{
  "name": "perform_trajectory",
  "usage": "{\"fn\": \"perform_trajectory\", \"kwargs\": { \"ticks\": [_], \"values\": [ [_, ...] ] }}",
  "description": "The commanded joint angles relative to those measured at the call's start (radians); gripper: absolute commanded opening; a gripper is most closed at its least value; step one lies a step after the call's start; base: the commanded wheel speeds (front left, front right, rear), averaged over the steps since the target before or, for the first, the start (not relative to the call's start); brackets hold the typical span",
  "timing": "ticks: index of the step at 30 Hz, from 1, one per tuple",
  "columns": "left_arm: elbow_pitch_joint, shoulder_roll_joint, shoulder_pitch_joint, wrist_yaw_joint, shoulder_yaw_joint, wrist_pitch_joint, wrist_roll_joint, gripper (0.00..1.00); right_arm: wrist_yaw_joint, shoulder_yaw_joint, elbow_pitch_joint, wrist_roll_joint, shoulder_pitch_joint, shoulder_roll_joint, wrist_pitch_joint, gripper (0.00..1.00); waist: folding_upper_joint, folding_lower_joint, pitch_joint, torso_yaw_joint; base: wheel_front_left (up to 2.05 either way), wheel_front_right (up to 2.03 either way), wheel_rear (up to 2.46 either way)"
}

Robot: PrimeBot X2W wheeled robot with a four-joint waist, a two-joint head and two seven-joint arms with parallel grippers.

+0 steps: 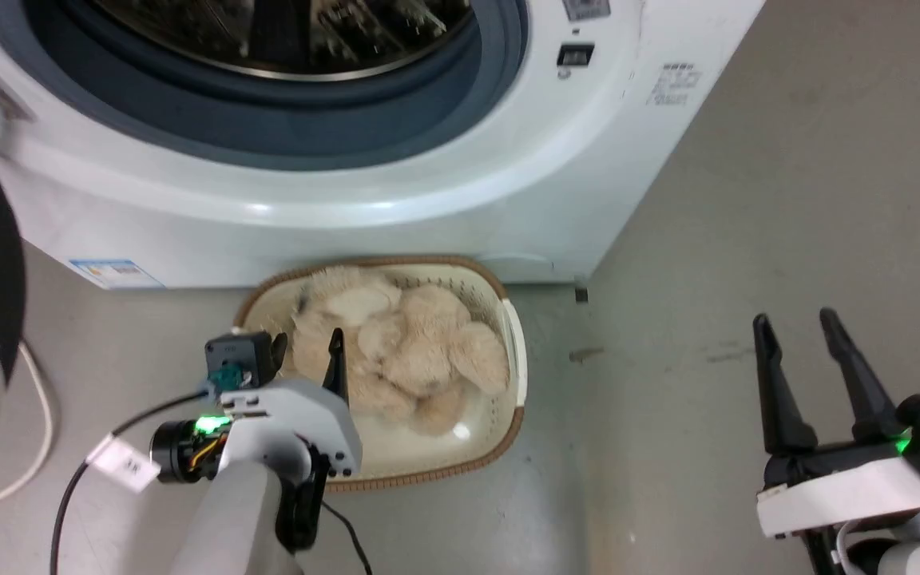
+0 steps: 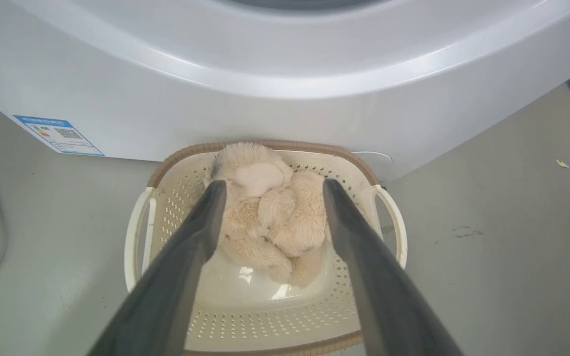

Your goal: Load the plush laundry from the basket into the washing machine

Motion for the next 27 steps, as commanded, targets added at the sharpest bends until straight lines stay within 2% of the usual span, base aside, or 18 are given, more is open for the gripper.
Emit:
{"fn": "perform_trajectory", "kwargs": {
  "ticks": [1,14,20,27],
  "values": [
    [0.024,0.001,-0.031,0.007,-0.008,0.008,-0.015,1.00,0.000,-0.002,-0.012,0.012,-0.022,0.000,-0.009,1.00,0.0000,-0.0001,0.032,-0.009,0.00,0.00,0.00],
    [0.176,0.001,-0.182,0.082,-0.054,0.078,-0.108,1.00,0.001,-0.013,-0.083,0.066,-0.053,0.000,-0.036,1.00,0.0000,-0.0001,0.197,-0.028,0.00,0.00,0.00],
    [0.256,0.014,-0.259,0.121,-0.112,0.092,-0.093,1.00,0.001,-0.009,-0.102,0.103,-0.060,0.000,-0.048,1.00,0.0000,-0.0001,0.270,-0.040,0.00,0.00,0.00],
    [0.331,0.029,-0.354,0.139,-0.161,0.102,-0.099,1.00,0.001,0.004,-0.120,0.149,-0.070,0.000,-0.063,1.00,0.0000,-0.0001,0.349,-0.059,0.00,0.00,0.00]
  ]
}}
